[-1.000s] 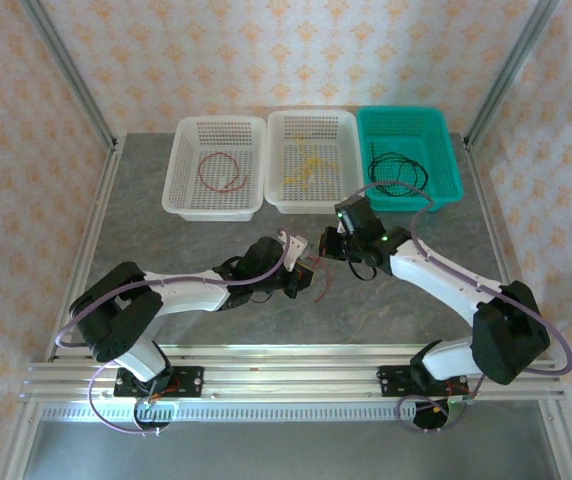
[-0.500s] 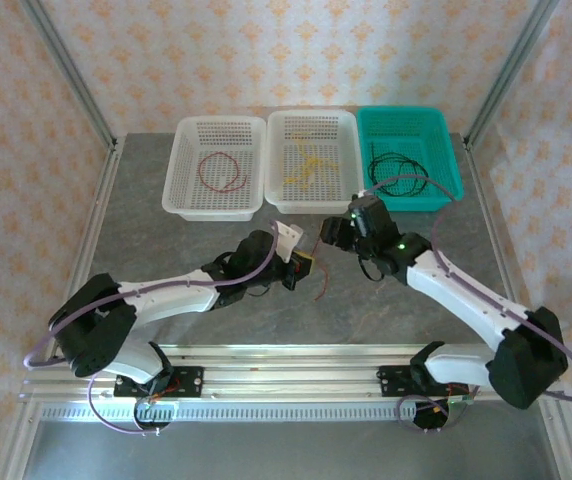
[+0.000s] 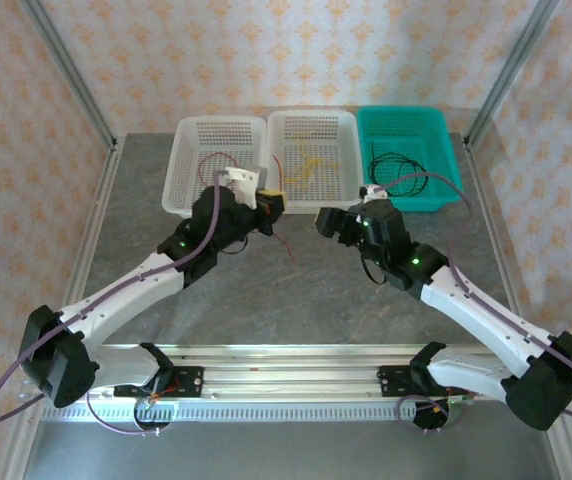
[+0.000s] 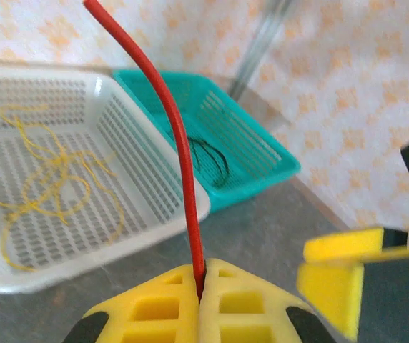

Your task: Untangle the cables

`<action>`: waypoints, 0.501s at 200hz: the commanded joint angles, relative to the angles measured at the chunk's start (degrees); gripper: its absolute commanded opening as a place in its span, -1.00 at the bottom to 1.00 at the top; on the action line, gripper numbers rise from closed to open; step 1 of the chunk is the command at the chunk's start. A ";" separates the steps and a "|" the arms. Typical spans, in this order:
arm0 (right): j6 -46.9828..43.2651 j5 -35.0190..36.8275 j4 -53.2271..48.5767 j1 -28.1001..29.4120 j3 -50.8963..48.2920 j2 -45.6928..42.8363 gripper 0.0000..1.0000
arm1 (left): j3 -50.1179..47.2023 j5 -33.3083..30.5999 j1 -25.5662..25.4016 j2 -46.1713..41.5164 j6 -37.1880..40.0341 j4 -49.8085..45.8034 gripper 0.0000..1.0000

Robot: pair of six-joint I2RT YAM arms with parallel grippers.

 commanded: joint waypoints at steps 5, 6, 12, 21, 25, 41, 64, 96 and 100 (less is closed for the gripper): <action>-1.81 -1.51 8.47 0.91 5.27 3.59 0.77 | 4.94 -1.50 3.07 -0.55 1.62 -3.84 -1.00; -1.81 -1.67 8.62 0.91 5.46 3.80 0.77 | 5.11 -1.52 3.24 -0.52 1.72 -3.88 -1.00; -1.61 -2.18 9.41 1.00 6.52 4.91 0.77 | 6.20 -1.50 4.01 -0.15 1.97 -4.18 -1.00; -1.40 -2.56 10.42 1.24 8.18 7.52 0.77 | 7.86 -1.90 5.23 0.44 2.48 -4.86 -1.00; -1.21 -2.57 10.70 1.26 9.01 8.45 0.76 | 8.72 -2.09 5.81 0.89 2.65 -5.30 -1.00; -0.62 -2.53 11.86 1.53 11.93 11.95 0.75 | 12.41 -2.08 8.38 2.61 3.13 -6.84 -1.00; -0.20 -2.69 13.24 1.75 15.68 16.23 0.74 | 17.24 -1.38 11.77 5.32 4.25 -7.37 -1.00; -0.37 -3.37 13.85 2.06 20.00 20.65 0.73 | 24.95 -0.24 16.26 11.22 5.61 -8.27 -1.00; -0.45 -3.55 13.98 2.06 20.37 21.09 0.73 | 26.01 -0.29 16.68 12.12 5.92 -8.56 -1.00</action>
